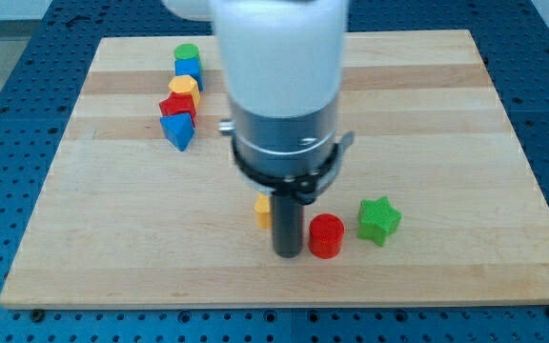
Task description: Slide the yellow heart towards the center of the board
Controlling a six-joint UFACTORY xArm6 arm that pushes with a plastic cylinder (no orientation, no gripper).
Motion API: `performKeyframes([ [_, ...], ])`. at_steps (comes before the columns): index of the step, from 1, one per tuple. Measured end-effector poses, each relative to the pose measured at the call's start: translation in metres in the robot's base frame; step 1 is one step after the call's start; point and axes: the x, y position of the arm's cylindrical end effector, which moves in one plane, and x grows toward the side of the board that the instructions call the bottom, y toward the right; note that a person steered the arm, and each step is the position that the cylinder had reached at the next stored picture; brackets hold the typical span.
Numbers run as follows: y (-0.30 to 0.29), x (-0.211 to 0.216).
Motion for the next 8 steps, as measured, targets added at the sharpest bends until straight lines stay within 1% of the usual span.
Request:
performKeyframes([
  [1,-0.002,-0.008],
  [2,-0.025,-0.008],
  [3,-0.035,-0.019],
  [4,-0.035,-0.043],
  [5,-0.035,-0.056],
  [8,-0.034,-0.07],
])
